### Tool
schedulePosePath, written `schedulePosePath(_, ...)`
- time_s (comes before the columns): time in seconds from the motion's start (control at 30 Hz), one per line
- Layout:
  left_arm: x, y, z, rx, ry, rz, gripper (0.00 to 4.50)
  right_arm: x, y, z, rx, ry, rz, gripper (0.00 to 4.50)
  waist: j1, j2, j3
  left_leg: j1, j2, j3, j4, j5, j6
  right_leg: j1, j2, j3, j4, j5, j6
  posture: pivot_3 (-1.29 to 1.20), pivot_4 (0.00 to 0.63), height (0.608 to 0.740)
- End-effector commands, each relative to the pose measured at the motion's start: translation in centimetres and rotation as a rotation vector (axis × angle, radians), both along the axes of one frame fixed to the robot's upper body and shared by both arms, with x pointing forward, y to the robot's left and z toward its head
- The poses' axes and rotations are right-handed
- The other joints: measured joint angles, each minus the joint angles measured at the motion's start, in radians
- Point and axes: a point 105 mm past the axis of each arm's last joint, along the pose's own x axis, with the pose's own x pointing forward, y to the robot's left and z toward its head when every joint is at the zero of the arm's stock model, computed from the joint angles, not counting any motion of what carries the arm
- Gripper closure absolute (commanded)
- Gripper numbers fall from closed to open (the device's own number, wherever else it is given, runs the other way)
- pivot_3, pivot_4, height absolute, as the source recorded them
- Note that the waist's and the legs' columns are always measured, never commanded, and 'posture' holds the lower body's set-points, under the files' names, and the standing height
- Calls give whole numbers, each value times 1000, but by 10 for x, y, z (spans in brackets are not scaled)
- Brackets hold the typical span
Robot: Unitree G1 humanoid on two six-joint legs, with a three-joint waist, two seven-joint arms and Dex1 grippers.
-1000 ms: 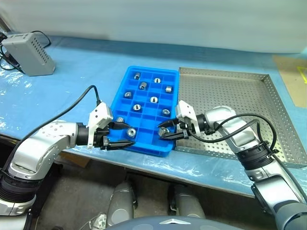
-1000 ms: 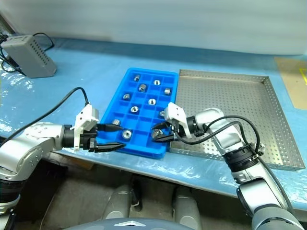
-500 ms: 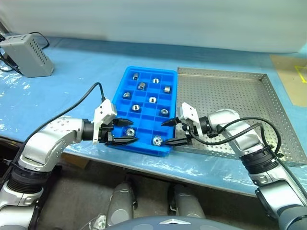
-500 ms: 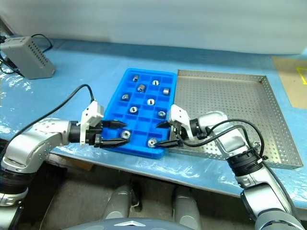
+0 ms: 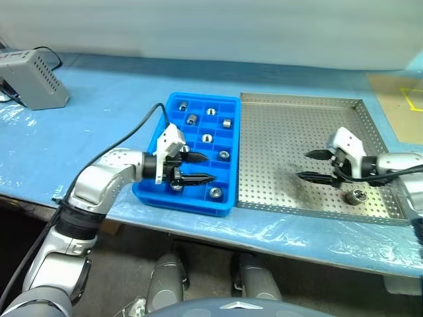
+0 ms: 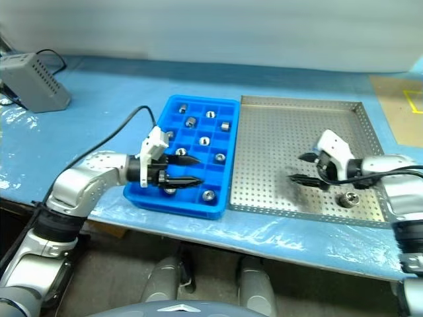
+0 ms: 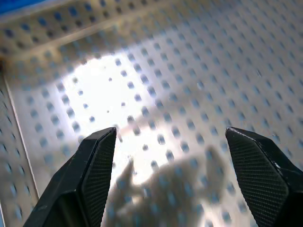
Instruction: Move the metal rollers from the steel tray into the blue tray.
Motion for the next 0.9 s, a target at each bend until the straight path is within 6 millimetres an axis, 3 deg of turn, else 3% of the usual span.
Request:
schedulePosePath(0.03, 2, -11, 5, -5, -30, -47, 907, -6, -22, 20, -61, -75, -42, 728, -17, 0, 0, 0, 0, 0, 1, 0, 0, 0, 0, 0, 0, 0, 0, -411, 150, 740)
schedulePosePath(0.17, 4, -21, 5, -20, -31, -78, 907, -17, -35, 16, -72, -67, -102, 728, -46, 0, 0, 0, 1, 0, 4, -1, 1, 1, 2, 0, 0, -4, 7, -447, 150, 740)
schedulePosePath(0.33, 5, -24, 2, -26, -27, -92, 907, -25, -38, 1, -47, -51, -138, 728, -72, 0, 0, 0, 1, -1, 5, -1, 2, 2, 2, 0, 0, -4, 8, -457, 150, 740)
schedulePosePath(0.5, 5, -25, 1, -25, -25, -93, 907, -22, -57, -9, -97, -85, -219, 728, -82, 0, 0, -1, 1, -1, 8, -3, 4, 2, 2, 0, 0, -4, 8, -442, 150, 740)
schedulePosePath(0.9, 11, -14, -8, 2, -40, -57, 907, -17, -50, -29, -96, -49, -197, 728, -80, 0, 0, -1, 1, -1, 8, -3, 5, 2, 2, 0, 0, -4, 8, -415, 150, 740)
